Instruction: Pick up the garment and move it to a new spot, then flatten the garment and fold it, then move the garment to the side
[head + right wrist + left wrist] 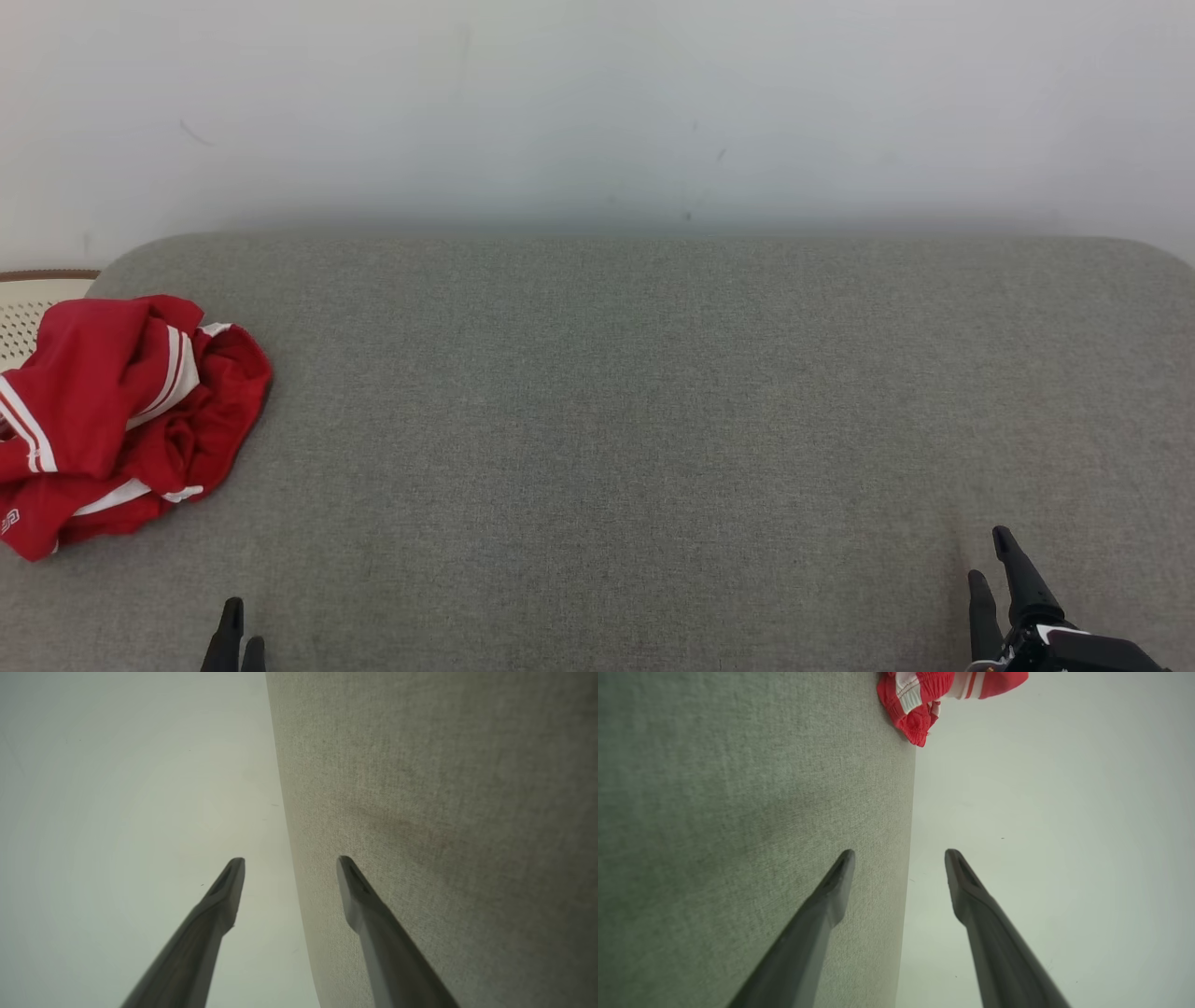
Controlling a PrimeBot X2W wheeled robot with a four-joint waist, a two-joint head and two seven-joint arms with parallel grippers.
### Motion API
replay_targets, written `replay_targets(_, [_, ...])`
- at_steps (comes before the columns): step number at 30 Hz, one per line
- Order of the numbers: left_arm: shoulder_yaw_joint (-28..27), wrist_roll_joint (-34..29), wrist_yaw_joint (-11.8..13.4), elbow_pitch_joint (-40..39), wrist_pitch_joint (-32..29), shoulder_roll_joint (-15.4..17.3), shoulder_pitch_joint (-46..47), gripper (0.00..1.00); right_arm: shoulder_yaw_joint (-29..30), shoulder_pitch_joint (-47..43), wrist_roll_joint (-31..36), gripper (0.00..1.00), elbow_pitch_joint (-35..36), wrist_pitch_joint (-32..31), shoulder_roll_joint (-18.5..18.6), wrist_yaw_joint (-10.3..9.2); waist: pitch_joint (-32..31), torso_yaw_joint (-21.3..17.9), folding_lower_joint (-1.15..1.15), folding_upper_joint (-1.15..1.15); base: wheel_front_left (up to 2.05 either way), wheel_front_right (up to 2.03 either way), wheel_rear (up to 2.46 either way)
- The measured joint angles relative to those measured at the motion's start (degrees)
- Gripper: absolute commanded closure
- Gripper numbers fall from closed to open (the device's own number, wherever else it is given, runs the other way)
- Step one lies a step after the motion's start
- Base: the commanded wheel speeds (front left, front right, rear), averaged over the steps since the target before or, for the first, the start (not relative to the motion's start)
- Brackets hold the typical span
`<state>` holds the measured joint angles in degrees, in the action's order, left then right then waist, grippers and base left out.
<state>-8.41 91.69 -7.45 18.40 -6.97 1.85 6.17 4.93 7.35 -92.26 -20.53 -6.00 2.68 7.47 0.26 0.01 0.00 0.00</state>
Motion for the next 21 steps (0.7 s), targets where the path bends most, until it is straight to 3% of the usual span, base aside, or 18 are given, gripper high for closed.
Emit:
replay_targets(9, [0.26,-3.04,0.0,-0.48,3.1,0.0,-0.18,0.0,-2.33,0.14,2.02,0.0,1.48,2.69,0.9,0.0,0.17,-0.04,0.0,0.0,0.0,0.0,0.0])
replay_targets(21, [-0.15,-13.48,0.0,-1.34,6.12,0.05,-0.1,0.0,-5.08,0.56,10.29,0.0,2.01,6.1,2.89,0.0,0.32,-0.15,0.0,0.0,0.0,0.0,0.0])
